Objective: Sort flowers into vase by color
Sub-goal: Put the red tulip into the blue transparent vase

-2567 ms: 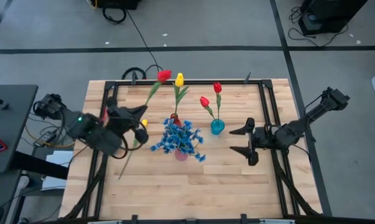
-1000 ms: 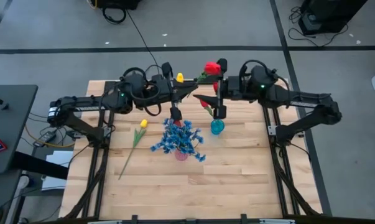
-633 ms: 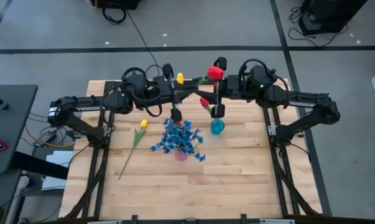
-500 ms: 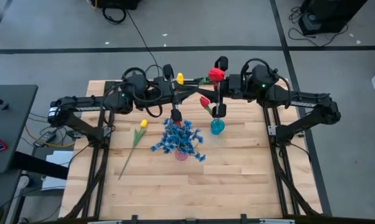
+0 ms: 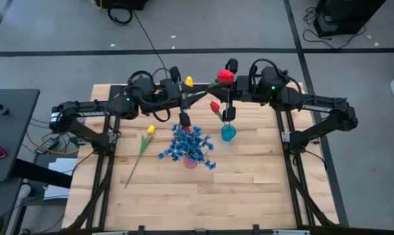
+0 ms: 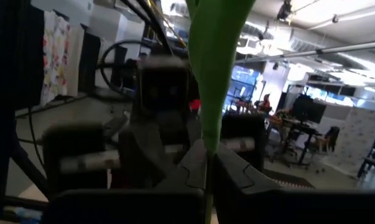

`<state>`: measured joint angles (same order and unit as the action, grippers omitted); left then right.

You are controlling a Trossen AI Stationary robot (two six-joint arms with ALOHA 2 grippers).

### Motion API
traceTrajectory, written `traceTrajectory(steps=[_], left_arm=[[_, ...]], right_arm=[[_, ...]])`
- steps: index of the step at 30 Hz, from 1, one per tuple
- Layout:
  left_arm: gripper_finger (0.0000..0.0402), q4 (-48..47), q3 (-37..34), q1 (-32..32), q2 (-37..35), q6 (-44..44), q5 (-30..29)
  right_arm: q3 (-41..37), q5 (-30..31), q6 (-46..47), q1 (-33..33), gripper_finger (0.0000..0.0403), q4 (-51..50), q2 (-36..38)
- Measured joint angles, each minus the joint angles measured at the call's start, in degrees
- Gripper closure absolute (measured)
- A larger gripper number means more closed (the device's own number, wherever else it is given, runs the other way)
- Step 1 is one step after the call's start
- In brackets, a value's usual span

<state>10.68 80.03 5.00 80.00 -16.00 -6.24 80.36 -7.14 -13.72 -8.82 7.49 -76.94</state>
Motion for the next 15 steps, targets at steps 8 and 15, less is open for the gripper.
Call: traceTrajectory(steps=[8,15], left_arm=[[0.0309,-5.68,0.01,0.74,-5.34,-0.59,1.49],[0.031,-9.76,0.02,-9.94,-10.59,-7.99,-3.01]], right_arm=[[-0.02,0.28,-0.17,-0.76,0.0368,-5.02,3.73],[-0.02,3.15,0.09,-2.54,0.0383,-15.09,8.22]])
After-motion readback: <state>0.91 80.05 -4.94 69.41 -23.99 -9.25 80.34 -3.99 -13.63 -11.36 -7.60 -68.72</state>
